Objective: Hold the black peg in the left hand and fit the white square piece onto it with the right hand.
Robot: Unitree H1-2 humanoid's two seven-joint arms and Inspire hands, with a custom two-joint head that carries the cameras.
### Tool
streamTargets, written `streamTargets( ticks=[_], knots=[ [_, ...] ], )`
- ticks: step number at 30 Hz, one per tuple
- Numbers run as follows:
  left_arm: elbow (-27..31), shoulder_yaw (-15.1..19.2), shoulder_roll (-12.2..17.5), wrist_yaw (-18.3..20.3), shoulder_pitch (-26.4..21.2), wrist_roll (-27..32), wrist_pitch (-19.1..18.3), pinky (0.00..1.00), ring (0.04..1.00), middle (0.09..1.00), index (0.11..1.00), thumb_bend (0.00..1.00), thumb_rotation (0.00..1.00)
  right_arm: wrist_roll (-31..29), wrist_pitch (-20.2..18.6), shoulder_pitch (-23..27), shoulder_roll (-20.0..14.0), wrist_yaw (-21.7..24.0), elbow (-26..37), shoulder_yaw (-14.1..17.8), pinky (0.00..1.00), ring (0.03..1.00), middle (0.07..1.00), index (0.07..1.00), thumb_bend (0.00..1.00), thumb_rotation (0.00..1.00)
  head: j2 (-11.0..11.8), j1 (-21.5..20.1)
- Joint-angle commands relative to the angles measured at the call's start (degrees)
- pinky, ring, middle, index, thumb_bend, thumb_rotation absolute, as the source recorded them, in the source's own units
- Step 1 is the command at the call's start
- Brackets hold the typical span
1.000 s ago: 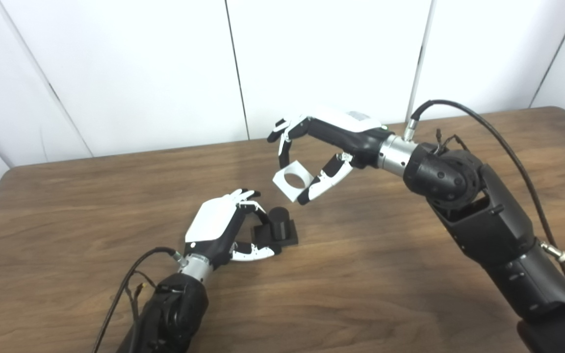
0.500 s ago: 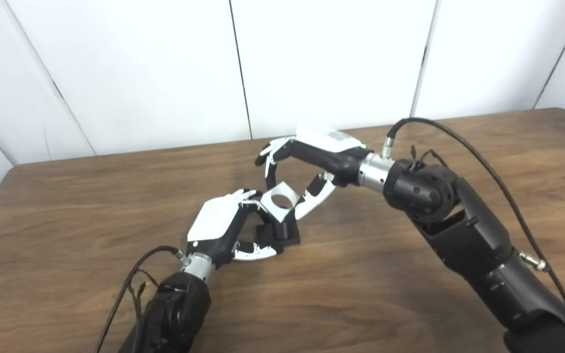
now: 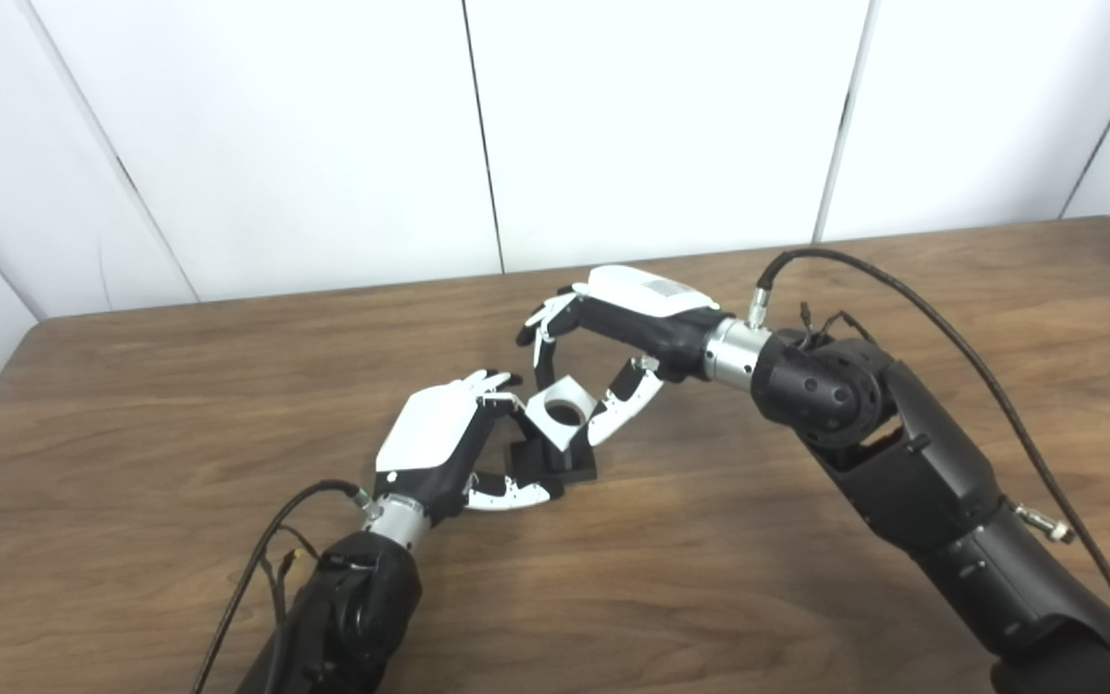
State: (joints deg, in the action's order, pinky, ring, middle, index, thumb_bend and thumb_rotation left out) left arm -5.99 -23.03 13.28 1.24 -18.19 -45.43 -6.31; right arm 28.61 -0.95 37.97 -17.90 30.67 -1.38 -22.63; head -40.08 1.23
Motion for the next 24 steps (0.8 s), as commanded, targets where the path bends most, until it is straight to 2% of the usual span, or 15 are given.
streamTargets(
  ticks=[1,9,24],
  knots=[
    [-0.4,-0.1,0.8,0.7,-0.4,-2.5,-2.1,0.92,0.934,0.891,0.554,0.81,0.29,-0.5,2.7,3.3,0.1,-1.8,0.4,0.9,0.96,0.888,0.804,0.479,0.52,0.14,-0.1,0.1],
    [0.0,-0.4,0.8,1.2,-0.4,-2.8,-2.7,0.92,0.938,0.895,0.557,0.80,0.30,-0.3,3.9,3.7,0.1,-2.4,-1.1,1.1,0.93,0.885,0.803,0.479,0.52,0.14,-0.2,0.2],
    [0.2,-0.8,0.5,1.0,-0.2,-2.3,-3.0,0.91,0.932,0.891,0.557,0.80,0.29,1.1,3.3,4.2,1.2,-3.4,-3.3,0.6,0.93,0.889,0.809,0.479,0.52,0.14,-0.4,1.0]
  ],
)
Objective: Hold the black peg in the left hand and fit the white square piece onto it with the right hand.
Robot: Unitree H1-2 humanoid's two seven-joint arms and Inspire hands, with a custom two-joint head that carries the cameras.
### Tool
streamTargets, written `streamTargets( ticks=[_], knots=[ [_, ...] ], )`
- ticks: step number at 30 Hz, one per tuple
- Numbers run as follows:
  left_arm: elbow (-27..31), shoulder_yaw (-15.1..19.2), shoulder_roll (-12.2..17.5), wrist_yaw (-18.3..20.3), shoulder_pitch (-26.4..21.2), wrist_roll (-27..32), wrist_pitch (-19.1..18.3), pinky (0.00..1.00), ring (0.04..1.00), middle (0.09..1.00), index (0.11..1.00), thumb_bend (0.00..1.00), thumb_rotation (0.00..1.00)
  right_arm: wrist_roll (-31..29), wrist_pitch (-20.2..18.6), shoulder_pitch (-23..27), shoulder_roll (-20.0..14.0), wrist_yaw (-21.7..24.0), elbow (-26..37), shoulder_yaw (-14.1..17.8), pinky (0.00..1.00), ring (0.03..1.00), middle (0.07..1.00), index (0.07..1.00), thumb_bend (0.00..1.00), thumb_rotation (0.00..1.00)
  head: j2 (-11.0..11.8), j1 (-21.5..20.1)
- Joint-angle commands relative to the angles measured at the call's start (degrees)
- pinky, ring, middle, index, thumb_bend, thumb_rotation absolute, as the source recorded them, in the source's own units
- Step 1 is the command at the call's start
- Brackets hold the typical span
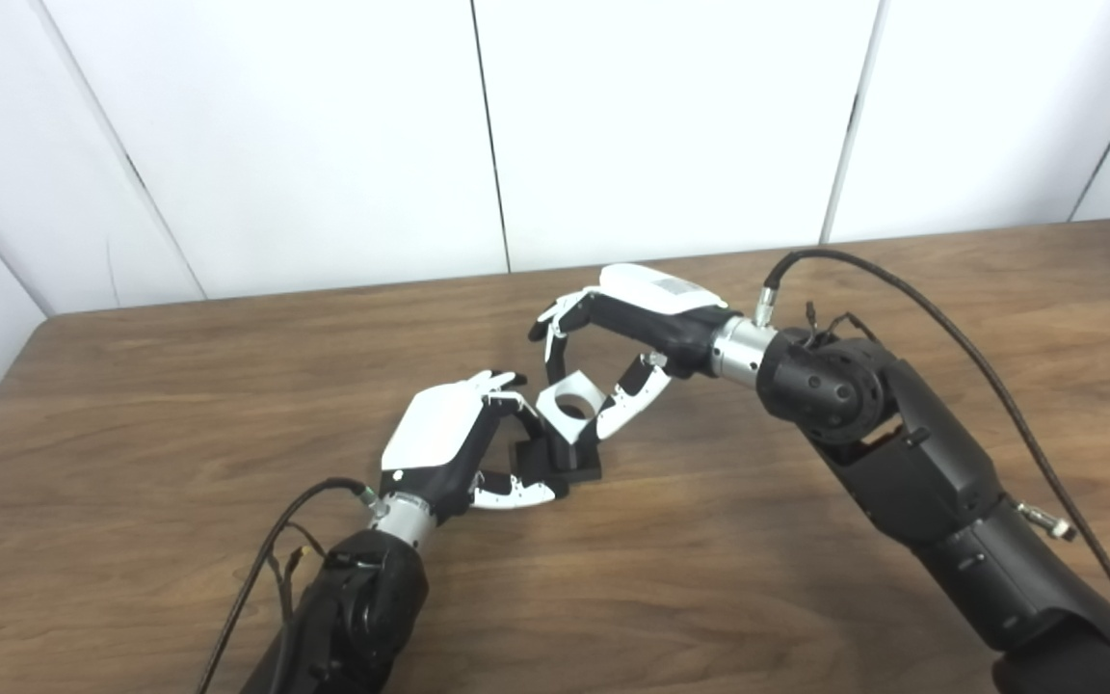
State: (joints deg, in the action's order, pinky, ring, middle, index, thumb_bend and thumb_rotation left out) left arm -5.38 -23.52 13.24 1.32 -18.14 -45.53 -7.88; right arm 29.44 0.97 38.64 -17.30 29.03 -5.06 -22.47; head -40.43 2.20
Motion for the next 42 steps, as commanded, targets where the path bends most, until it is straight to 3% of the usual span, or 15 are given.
streamTargets(
  ticks=[1,20,32,42],
  knots=[
    [-0.4,-0.3,0.6,0.9,-0.2,-2.2,-1.5,0.91,0.932,0.890,0.555,0.80,0.29,0.5,1.5,3.6,0.8,-2.0,0.0,0.3,0.93,0.888,0.809,0.479,0.52,0.14,-0.1,0.0],
    [0.6,-0.4,0.2,1.6,-0.2,-2.2,-2.5,0.93,0.939,0.895,0.554,0.80,0.28,0.8,1.4,1.9,3.4,-3.2,-2.3,-0.3,0.92,0.882,0.802,0.479,0.52,0.14,-0.8,1.2],
    [0.9,-0.4,0.7,1.9,-0.1,-2.2,-2.8,0.92,0.934,0.894,0.552,0.80,0.28,1.5,1.8,1.6,2.3,-3.3,-2.5,-0.3,0.90,0.874,0.798,0.479,0.52,0.14,-1.2,0.5],
    [0.7,-0.3,0.8,1.4,-0.1,-2.0,-2.5,0.91,0.930,0.890,0.546,0.80,0.28,0.9,0.5,1.3,1.1,-2.7,-1.7,0.3,0.96,0.885,0.807,0.480,0.52,0.14,-1.3,0.3]
  ],
)
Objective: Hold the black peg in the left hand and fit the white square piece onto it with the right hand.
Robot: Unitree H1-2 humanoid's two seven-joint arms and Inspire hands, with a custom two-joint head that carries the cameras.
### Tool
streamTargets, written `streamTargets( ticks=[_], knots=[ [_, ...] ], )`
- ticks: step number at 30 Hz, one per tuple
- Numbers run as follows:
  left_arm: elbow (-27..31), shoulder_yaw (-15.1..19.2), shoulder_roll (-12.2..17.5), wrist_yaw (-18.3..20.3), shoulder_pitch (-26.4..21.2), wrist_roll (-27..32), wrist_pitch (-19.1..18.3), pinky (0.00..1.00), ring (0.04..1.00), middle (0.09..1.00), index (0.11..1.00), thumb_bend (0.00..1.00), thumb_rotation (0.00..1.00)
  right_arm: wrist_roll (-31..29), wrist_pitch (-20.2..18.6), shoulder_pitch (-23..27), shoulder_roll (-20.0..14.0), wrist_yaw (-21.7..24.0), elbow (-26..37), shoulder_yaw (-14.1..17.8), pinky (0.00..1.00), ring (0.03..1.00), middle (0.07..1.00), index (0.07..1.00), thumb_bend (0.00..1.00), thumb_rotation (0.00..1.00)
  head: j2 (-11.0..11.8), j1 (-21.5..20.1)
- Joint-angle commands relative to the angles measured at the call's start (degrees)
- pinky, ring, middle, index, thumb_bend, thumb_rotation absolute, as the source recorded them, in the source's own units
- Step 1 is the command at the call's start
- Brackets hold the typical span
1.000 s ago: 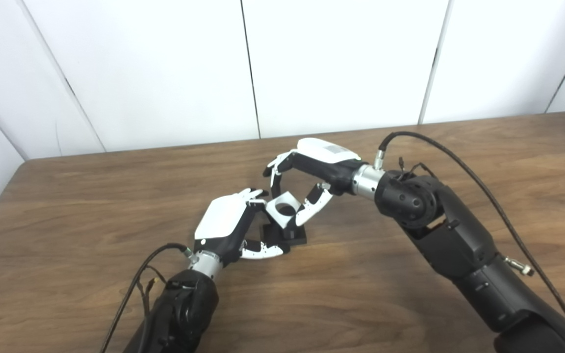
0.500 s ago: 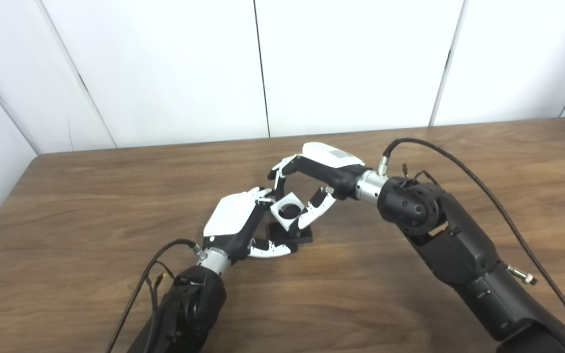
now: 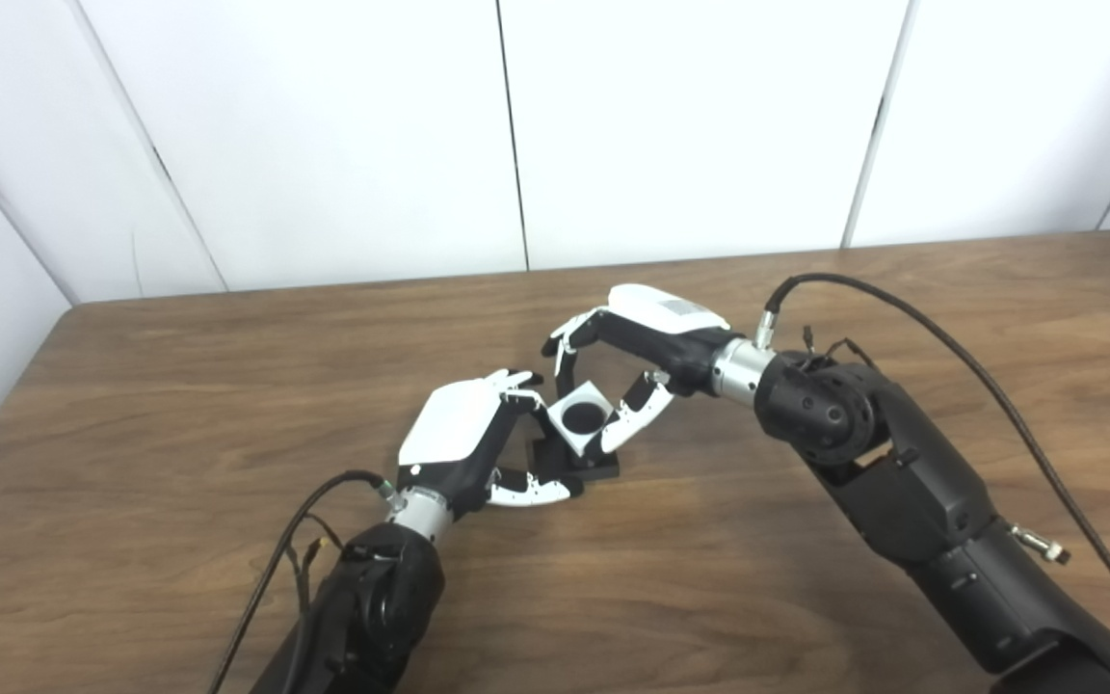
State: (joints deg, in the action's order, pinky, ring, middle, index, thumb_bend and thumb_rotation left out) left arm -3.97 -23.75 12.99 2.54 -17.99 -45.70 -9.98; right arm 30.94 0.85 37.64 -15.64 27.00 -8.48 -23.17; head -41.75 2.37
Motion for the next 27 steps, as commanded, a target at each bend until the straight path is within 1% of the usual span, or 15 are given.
streamTargets(
  ticks=[1,7,12,13,15,17,20,27],
  knots=[
    [-0.5,-0.1,1.1,0.4,-0.3,-2.0,-0.5,0.91,0.930,0.891,0.546,0.80,0.29,-0.6,0.7,2.3,-0.7,-0.7,1.7,1.1,0.95,0.886,0.807,0.480,0.52,0.14,0.0,0.0],
    [-0.4,-0.1,1.3,0.5,-0.2,-2.0,-0.5,0.91,0.927,0.889,0.545,0.80,0.28,-0.4,1.1,2.3,-1.2,-0.8,1.5,0.9,0.95,0.887,0.811,0.481,0.52,0.14,-0.2,0.0],
    [-0.4,-0.1,1.2,0.4,-0.2,-2.0,-0.4,0.91,0.930,0.890,0.543,0.80,0.28,0.1,-1.3,2.5,-1.8,1.1,2.7,0.4,0.93,0.887,0.832,0.496,0.52,0.15,-0.3,0.0],
    [-0.4,-0.1,1.2,0.4,-0.2,-2.0,-0.4,0.91,0.928,0.889,0.542,0.80,0.28,0.2,-1.8,2.5,-1.9,1.5,2.8,0.3,0.93,0.895,0.855,0.671,0.71,0.24,-0.3,0.0],
    [-0.4,-0.2,1.2,0.5,-0.3,-2.1,-0.5,0.91,0.926,0.888,0.542,0.80,0.28,0.5,-2.5,2.5,-2.0,2.0,3.1,0.3,0.93,0.900,0.869,0.780,0.82,0.30,-0.4,0.0],
    [-0.4,-0.2,1.1,0.5,-0.3,-2.1,-0.5,0.91,0.926,0.888,0.544,0.80,0.28,0.7,-3.3,2.4,-2.0,2.5,3.4,0.5,0.93,0.907,0.880,0.849,0.88,0.32,-0.4,-0.1],
    [-0.5,-0.2,1.1,0.6,-0.3,-2.0,-0.6,0.91,0.928,0.890,0.544,0.80,0.28,0.6,-3.8,2.4,-2.0,2.6,3.3,0.7,0.94,0.917,0.892,0.882,0.93,0.35,-0.5,0.0],
    [-0.9,-0.3,0.8,0.1,-0.4,-1.9,-0.3,0.90,0.926,0.888,0.539,0.80,0.28,0.7,-4.1,2.1,-1.9,2.3,3.8,1.0,0.95,0.924,0.897,0.879,0.94,0.35,-0.6,0.2]
  ],
)
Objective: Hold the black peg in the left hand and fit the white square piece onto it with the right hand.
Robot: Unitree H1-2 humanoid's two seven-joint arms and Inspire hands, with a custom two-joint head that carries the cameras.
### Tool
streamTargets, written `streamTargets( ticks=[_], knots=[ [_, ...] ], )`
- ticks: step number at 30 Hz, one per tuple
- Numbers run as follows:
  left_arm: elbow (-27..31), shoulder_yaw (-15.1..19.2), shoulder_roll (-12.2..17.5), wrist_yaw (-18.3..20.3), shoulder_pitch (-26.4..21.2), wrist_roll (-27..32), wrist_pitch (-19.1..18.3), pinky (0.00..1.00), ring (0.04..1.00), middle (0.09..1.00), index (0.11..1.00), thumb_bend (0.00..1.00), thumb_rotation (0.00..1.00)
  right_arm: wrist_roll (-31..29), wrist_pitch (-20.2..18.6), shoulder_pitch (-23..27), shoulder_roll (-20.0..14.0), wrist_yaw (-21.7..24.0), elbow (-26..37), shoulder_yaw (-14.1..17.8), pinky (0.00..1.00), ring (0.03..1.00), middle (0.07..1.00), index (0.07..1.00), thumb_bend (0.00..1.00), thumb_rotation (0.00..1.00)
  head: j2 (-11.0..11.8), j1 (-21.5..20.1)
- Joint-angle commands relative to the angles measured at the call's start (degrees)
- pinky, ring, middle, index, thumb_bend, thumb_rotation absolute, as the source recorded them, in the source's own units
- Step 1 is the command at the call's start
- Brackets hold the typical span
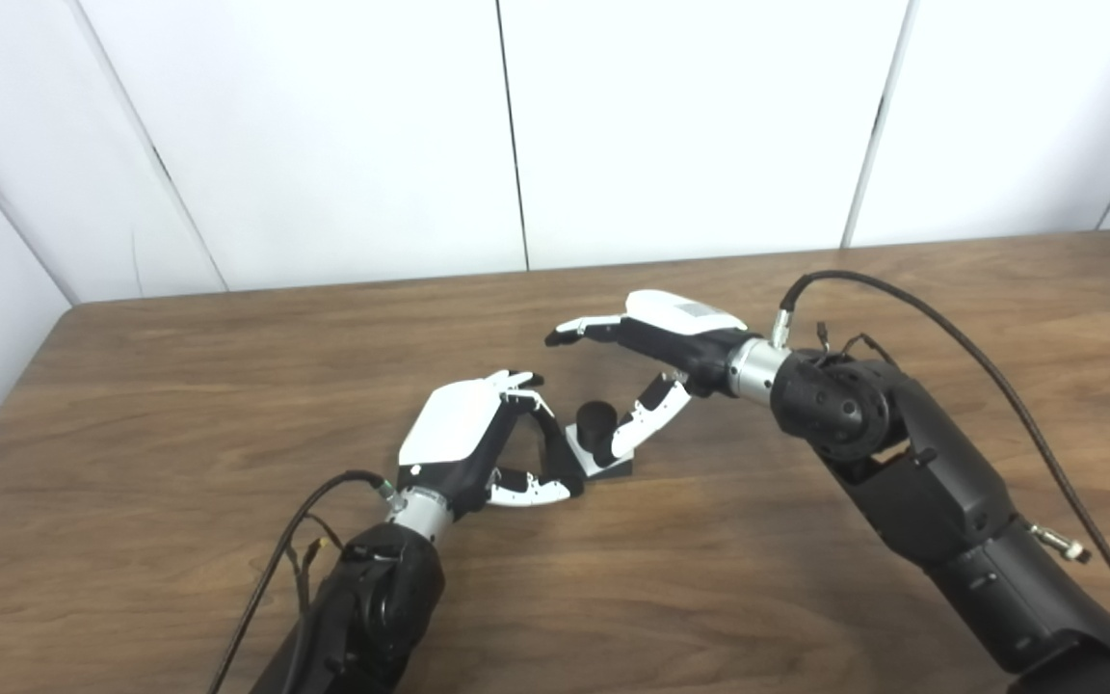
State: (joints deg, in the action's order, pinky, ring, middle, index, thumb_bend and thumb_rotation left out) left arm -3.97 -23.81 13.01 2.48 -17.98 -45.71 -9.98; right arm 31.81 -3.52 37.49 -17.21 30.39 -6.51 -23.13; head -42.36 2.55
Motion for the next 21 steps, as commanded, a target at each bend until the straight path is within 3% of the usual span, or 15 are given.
streamTargets(
  ticks=[1,10,14,15,16,21],
  knots=[
    [-0.9,-0.2,0.7,0.2,-0.4,-1.8,-0.3,0.90,0.926,0.888,0.541,0.80,0.27,-0.2,0.2,2.2,-0.3,-1.1,1.8,1.0,0.95,0.924,0.897,0.878,0.94,0.35,0.0,0.1],
    [-1.2,-0.1,0.4,0.1,-0.6,-1.4,-0.1,0.93,0.933,0.894,0.546,0.79,0.26,-1.0,-0.2,2.4,0.0,-1.6,1.7,2.0,0.94,0.924,0.906,0.924,0.97,0.37,0.0,0.1],
    [-1.2,0.0,0.5,0.2,-0.7,-1.3,-0.2,0.92,0.932,0.892,0.547,0.79,0.25,-1.7,-1.6,2.9,0.0,-1.3,1.9,3.3,0.92,0.944,0.935,0.983,1.00,0.48,0.2,0.2],
    [-1.4,0.1,0.5,0.0,-0.7,-1.3,0.0,0.92,0.933,0.892,0.514,0.63,0.15,-1.8,-1.8,2.9,-0.1,-1.2,2.0,3.5,0.90,0.948,0.943,0.994,1.00,0.51,0.3,0.1],
    [-1.5,0.1,0.5,-0.3,-0.7,-1.3,0.2,0.92,0.933,0.892,0.502,0.58,0.12,-1.9,-2.1,3.0,-0.3,-1.3,2.2,3.9,0.89,0.949,0.946,0.997,1.00,0.52,0.4,0.1],
    [-2.0,0.2,0.5,-0.8,-0.7,-1.4,0.7,0.92,0.930,0.890,0.490,0.52,0.08,-3.6,-1.4,2.9,-1.0,-3.0,2.6,6.7,0.76,0.910,0.936,0.984,1.00,0.68,0.6,0.1]
  ],
)
